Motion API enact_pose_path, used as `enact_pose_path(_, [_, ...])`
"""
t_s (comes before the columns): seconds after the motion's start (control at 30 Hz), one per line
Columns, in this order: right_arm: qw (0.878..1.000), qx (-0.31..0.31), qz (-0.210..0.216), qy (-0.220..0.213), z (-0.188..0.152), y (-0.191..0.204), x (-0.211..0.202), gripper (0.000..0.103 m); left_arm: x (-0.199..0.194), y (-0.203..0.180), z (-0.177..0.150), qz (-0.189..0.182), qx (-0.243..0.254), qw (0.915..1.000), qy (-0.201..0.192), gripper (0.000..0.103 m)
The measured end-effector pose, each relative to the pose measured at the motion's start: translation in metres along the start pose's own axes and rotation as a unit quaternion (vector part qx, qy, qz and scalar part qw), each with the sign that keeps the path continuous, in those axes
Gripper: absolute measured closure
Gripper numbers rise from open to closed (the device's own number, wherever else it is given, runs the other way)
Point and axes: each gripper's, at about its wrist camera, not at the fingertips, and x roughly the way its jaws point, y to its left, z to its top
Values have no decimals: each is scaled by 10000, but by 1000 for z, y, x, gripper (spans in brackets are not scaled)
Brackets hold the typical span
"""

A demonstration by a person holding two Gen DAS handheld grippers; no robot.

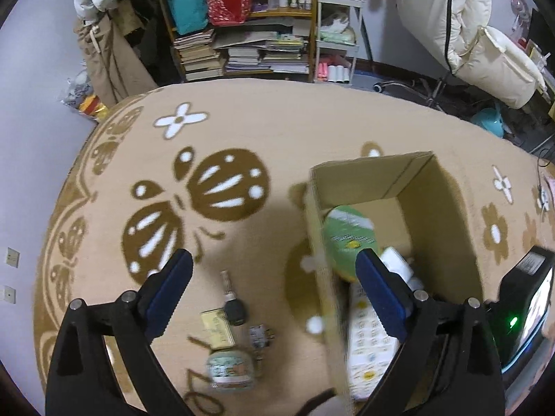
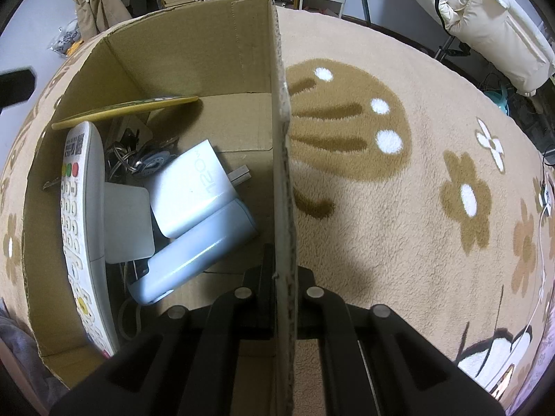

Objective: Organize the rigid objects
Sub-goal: 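Move the left tool back to the pile toward the tagged car key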

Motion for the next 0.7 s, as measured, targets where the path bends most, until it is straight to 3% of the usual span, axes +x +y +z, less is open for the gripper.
enact_pose_path(0.3, [10000,6,12,3,0,0,0,98,0,42,-17,206,-236,9995,84,9])
enact_pose_path(0.53, [10000,12,20,8,1,-1,1,98,32,67,-34,352,-561,9960,604,8])
enact_pose_path(0.7, [10000,8,21,10,1,0,1,98,55,68,-47,346,-533,9938,914,8])
